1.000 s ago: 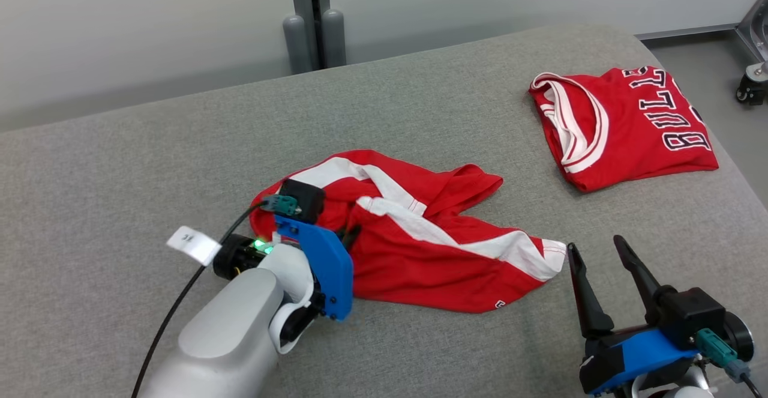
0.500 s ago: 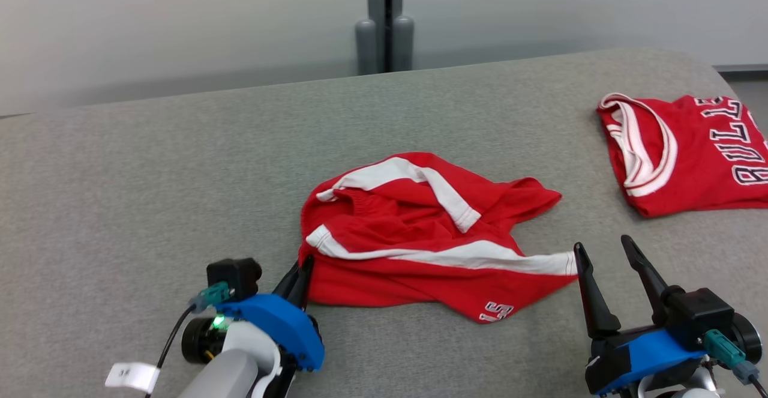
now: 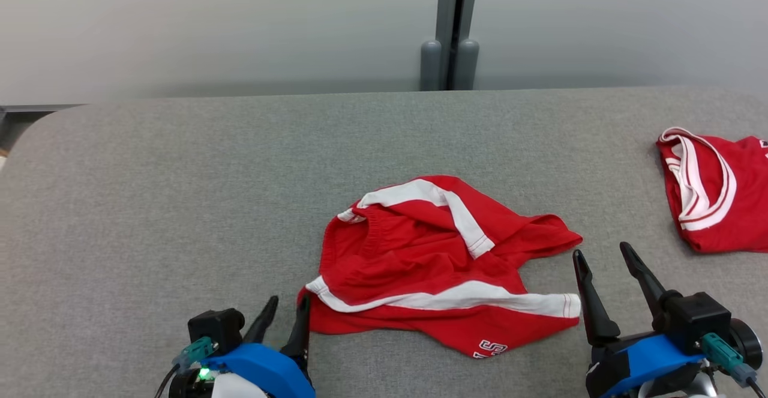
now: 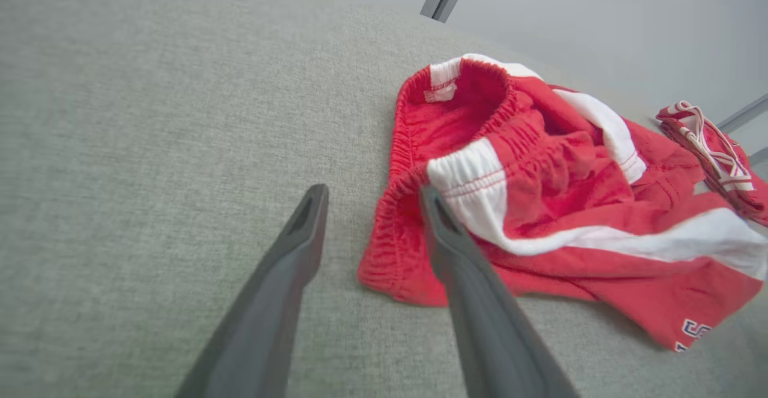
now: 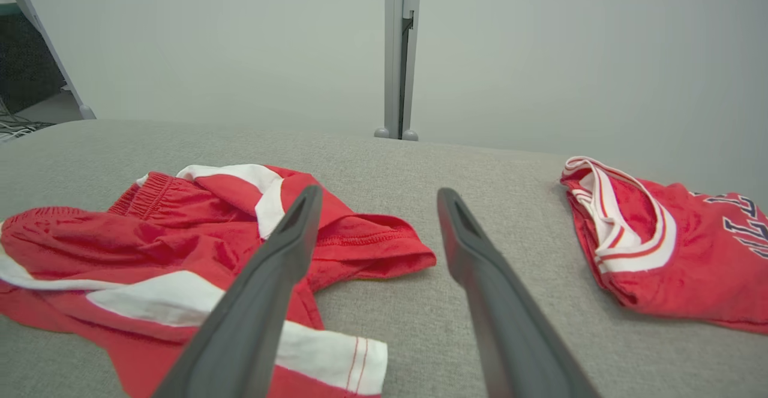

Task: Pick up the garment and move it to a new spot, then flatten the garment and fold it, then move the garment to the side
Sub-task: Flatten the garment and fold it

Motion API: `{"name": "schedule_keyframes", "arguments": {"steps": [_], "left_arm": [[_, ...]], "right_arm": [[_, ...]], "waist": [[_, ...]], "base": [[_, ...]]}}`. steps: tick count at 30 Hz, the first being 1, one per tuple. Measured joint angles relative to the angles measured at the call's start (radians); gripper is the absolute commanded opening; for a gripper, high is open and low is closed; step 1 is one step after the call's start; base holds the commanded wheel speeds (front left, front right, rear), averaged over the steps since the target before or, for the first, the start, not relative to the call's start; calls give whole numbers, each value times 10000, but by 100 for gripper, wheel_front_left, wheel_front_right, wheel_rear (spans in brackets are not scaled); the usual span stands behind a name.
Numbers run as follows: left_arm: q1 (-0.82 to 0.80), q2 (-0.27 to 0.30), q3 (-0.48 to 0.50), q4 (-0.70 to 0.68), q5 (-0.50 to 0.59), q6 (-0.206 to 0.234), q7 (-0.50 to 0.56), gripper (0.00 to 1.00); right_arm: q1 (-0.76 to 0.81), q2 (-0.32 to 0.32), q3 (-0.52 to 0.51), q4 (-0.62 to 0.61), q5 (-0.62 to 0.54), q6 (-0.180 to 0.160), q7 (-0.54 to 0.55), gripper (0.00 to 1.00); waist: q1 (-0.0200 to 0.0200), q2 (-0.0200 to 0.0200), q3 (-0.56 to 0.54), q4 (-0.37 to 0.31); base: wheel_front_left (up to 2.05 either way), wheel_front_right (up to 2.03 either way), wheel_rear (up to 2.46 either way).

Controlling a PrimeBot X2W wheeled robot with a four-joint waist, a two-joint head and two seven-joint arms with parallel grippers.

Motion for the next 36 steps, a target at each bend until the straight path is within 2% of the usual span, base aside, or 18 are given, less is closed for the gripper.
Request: {"name": "schedule_keyframes", "arguments": {"steps": [5, 9, 12, 17, 24, 36], "left_arm": [[353, 343, 105, -746, 299, -151, -639, 100], [664, 688, 571, -1553, 803, -215, -928, 100], [924, 777, 1363, -2341, 1350, -176, -953, 100], [1507, 589, 2915, -3267, 2332, -151, -968, 100], [1951, 395, 3747, -3135, 3200, -470, -968, 100], [2057, 512, 3676, -2433, 3478, -614, -777, 100]], "right_arm": [[97, 0, -77, -35, 0, 0, 58, 100], [185, 2, -245, -117, 0, 0, 88, 100], [244, 0, -435, -176, 21, 0, 90, 100], [279, 0, -617, -253, 96, 0, 130, 100], [453, 0, -709, -146, 201, 0, 267, 100], [769, 0, -569, 15, 508, 0, 934, 100]], "waist": [[0, 0, -228, 226], [-1, 0, -385, 380], [0, 0, -462, 482], [-1, 0, -560, 514], [-2, 0, -849, 472], [-2, 0, -1150, 382]], "base": [[0, 0, 0], [0, 0, 0], [0, 0, 0], [0, 0, 0], [0, 0, 0], [0, 0, 0]]}}
